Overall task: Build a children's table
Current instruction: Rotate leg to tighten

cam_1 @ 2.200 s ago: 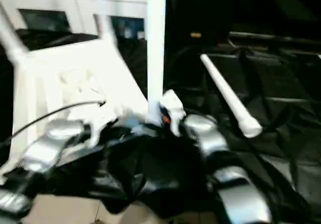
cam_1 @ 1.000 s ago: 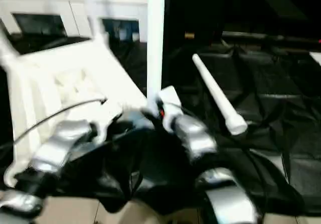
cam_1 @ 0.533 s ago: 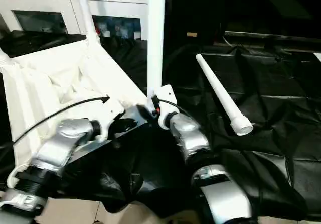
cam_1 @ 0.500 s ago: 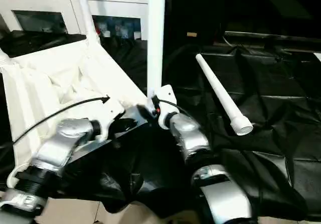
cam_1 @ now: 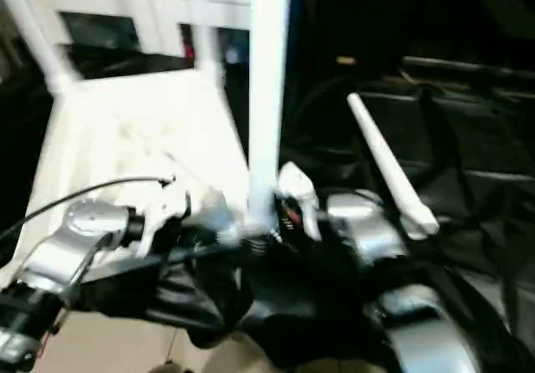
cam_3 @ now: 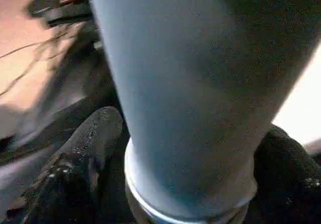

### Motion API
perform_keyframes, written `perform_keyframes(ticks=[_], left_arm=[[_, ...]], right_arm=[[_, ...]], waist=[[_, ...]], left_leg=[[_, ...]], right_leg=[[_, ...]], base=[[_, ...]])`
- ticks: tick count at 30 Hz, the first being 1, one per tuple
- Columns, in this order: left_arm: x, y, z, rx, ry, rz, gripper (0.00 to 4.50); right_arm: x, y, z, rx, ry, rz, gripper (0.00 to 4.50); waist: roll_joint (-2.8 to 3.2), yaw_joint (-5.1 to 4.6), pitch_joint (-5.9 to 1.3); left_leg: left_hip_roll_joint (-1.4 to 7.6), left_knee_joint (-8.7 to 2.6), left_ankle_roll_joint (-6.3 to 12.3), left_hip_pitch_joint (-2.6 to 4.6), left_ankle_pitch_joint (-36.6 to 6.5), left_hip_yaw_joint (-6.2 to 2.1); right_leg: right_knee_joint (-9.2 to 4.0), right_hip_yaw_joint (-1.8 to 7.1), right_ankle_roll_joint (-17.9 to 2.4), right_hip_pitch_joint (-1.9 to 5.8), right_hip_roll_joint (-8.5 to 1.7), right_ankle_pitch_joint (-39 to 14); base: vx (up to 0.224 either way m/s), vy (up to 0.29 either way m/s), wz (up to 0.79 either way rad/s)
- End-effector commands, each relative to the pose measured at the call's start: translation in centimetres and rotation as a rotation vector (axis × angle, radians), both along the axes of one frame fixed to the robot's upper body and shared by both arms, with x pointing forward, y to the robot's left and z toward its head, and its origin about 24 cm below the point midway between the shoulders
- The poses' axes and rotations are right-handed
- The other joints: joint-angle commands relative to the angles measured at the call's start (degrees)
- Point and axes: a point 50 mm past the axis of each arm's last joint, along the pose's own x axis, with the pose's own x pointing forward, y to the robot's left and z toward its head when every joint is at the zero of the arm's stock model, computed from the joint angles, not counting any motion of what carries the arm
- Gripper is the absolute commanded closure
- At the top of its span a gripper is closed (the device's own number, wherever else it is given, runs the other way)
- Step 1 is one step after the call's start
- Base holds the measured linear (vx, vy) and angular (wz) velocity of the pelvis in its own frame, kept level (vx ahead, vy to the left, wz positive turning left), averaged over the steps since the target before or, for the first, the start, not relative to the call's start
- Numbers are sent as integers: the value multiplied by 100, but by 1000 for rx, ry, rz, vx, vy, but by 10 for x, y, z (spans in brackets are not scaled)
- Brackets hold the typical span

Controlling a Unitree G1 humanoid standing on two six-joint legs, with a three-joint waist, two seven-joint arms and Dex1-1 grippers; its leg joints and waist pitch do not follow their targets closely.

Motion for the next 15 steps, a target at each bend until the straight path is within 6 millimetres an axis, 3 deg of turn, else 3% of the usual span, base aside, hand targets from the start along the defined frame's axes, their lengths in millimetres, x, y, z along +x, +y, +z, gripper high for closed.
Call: perform_keyframes(ticks=[1, 4, 12, 15], left_arm=[[-3, -20, 14, -69, -49, -123, 450], [-2, -20, 13, -65, -51, -127, 450], [2, -23, 12, -107, -53, -66, 450], [12, -28, 12, -136, -80, 68, 450]], right_arm=[[-7, 13, 0, 4, 15, 100, 88], [-9, 13, -1, -2, 19, 114, 88], [-14, 18, -3, 44, 59, 101, 164], [-5, 25, -7, 97, 27, -66, 170]], waist=[[46, -37, -410], [25, -49, -406], [-14, -62, -418], [-20, -60, -408]], left_leg=[[131, -403, 366, 29, -1374, 28], [121, -405, 311, 16, -1383, 22], [120, -393, 349, 9, -1165, 24], [117, -396, 328, 15, -1178, 29]], right_leg=[[-404, 289, -1312, 345, -261, -1345], [-423, 288, -1246, 352, -273, -1525], [-406, 287, -1212, 354, -268, -1459], [-417, 287, -1200, 337, -267, -1502]], base=[[0, 0, 0], [0, 0, 0], [0, 0, 0], [0, 0, 0]])
